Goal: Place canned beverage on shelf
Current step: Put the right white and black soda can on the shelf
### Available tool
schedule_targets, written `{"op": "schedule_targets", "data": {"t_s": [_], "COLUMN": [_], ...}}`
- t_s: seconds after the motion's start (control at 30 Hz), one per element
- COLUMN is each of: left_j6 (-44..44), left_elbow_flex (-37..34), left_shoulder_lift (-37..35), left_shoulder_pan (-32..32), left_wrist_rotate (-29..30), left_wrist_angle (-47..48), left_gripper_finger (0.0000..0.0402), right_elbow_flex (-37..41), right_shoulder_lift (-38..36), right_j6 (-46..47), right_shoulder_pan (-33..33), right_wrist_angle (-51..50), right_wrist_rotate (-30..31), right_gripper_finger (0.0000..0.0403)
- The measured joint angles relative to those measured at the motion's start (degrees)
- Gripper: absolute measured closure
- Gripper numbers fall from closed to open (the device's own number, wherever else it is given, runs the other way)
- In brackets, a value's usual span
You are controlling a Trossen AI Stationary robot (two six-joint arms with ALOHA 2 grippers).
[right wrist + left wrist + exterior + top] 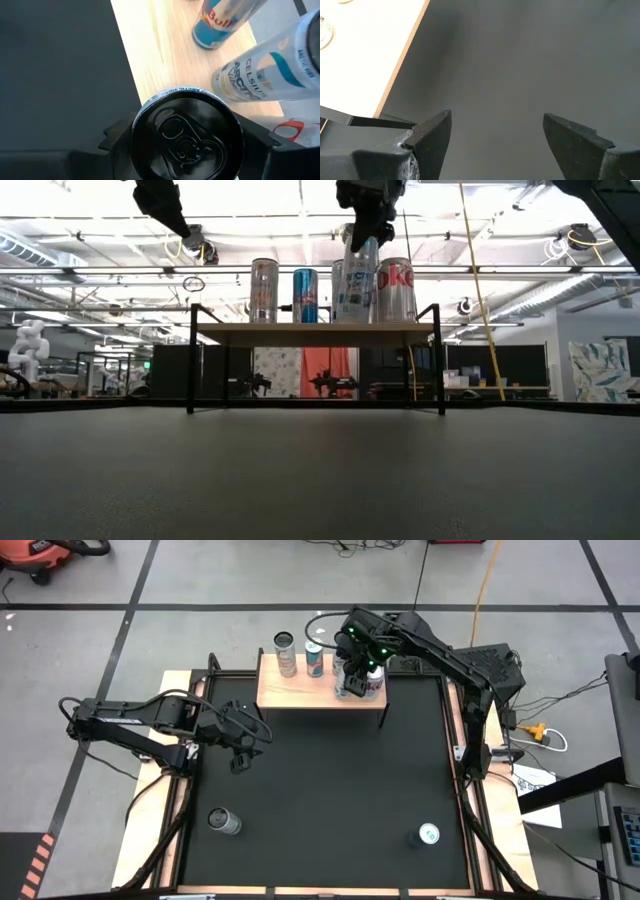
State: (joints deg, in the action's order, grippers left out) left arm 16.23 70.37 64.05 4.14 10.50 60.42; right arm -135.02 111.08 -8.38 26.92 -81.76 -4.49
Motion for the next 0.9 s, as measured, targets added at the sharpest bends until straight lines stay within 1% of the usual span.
{"op": "schedule_targets", "data": {"t_s": [0.63, 0.9], "left_j6": [0.0, 0.0], "left_elbow_flex": [0.0, 0.0], "left_shoulder_lift": [0.0, 0.0], "left_shoulder_pan": [0.0, 0.0], "left_wrist_rotate": [0.0, 0.3], "left_wrist_angle": [0.0, 0.0], "left_gripper_finger": [0.0085, 0.0085], "right_elbow_flex": [-0.1, 0.0], "right_shoulder_lift": [1.0, 1.0], "right_j6": [0.1, -1.5], "right_shoulder_pan": [0.0, 0.0], "right_wrist_angle": [0.5, 0.4], "right_wrist_rotate": [0.2, 0.3], "right_gripper_finger": [0.0172, 0.0172]}}
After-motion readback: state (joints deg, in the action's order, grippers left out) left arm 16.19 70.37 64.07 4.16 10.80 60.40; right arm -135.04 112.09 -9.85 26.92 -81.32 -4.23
